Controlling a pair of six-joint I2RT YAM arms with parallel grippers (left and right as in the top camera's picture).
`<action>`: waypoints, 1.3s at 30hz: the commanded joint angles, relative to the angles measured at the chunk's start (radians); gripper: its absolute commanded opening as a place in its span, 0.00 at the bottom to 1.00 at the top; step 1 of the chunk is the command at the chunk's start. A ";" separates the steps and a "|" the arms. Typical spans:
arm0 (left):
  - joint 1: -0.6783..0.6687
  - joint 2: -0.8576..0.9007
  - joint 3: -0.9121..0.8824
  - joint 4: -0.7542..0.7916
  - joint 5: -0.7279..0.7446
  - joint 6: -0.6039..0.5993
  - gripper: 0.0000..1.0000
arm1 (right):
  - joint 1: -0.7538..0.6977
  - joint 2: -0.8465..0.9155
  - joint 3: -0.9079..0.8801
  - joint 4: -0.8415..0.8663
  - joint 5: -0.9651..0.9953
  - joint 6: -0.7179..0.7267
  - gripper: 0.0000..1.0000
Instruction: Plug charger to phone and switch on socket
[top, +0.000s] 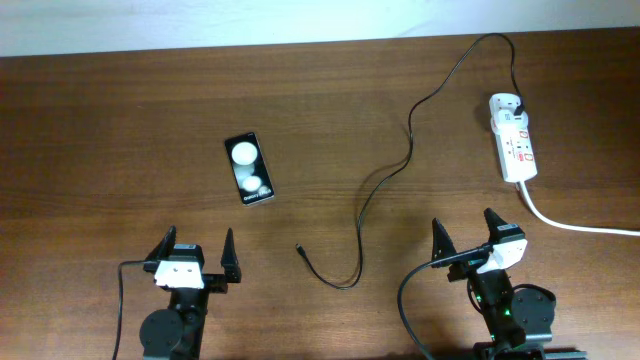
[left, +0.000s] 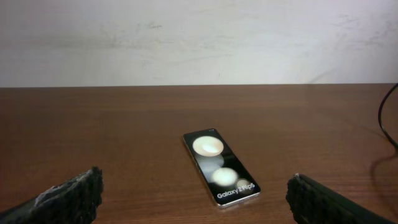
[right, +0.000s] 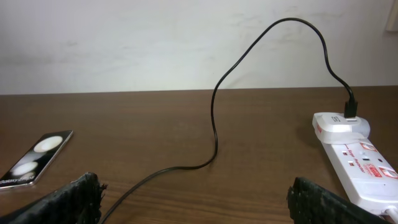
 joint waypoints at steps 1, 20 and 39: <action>-0.005 0.001 0.000 -0.008 0.015 0.016 0.99 | 0.008 0.003 -0.005 -0.007 0.005 0.000 0.99; -0.005 0.001 0.000 -0.008 0.015 0.016 0.99 | 0.008 0.003 -0.005 -0.007 0.005 0.000 0.99; -0.004 0.001 0.051 0.076 0.015 0.016 0.99 | 0.008 0.003 -0.005 -0.007 0.005 0.000 0.99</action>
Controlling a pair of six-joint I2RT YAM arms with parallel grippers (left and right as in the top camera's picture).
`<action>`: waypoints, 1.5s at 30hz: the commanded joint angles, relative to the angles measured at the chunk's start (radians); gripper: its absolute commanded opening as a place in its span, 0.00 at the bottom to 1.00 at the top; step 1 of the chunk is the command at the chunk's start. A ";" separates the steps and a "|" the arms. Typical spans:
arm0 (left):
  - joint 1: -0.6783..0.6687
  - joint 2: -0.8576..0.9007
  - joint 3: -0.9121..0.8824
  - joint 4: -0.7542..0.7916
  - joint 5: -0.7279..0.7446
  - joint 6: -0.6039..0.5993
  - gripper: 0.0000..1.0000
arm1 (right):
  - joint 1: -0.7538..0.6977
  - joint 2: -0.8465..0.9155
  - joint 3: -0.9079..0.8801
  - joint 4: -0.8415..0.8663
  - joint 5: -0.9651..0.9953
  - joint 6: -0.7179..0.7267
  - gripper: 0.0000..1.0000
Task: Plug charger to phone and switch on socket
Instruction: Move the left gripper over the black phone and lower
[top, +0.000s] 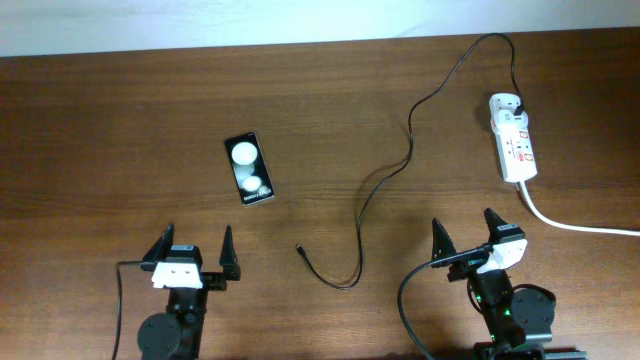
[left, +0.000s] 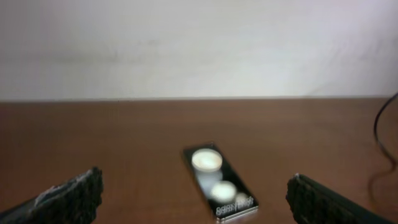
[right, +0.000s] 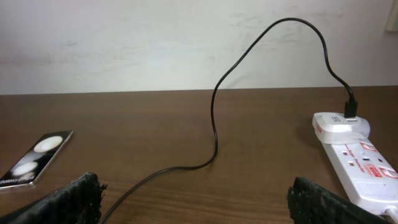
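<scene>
A phone (top: 249, 169) lies flat on the brown table (top: 120, 130), screen up, left of centre; the left wrist view shows the phone (left: 218, 184) blurred. A black charger cable (top: 385, 180) runs from a white socket strip (top: 513, 150) at the far right to its loose plug end (top: 299, 248) on the table. My left gripper (top: 194, 250) stands open just short of the phone. My right gripper (top: 465, 230) stands open near the front edge, short of the socket strip (right: 357, 158). Both are empty.
The strip's thick white lead (top: 575, 224) trails off to the right edge. A pale wall (right: 186, 37) stands behind the table's far edge.
My left gripper has shifted slightly: its wrist view is now blurred and the table's far edge sits lower in it. The right arm, phone and cable have not moved.
</scene>
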 joint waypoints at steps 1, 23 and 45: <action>-0.004 0.000 0.127 -0.057 0.009 0.016 0.99 | 0.008 0.003 -0.005 -0.007 0.005 0.000 0.99; -0.004 1.502 1.530 -0.912 0.221 0.076 0.99 | 0.008 0.003 -0.005 -0.007 0.005 0.000 0.99; -0.076 2.062 1.529 -0.867 0.051 -0.183 0.99 | 0.008 0.003 -0.005 -0.007 0.005 0.000 0.99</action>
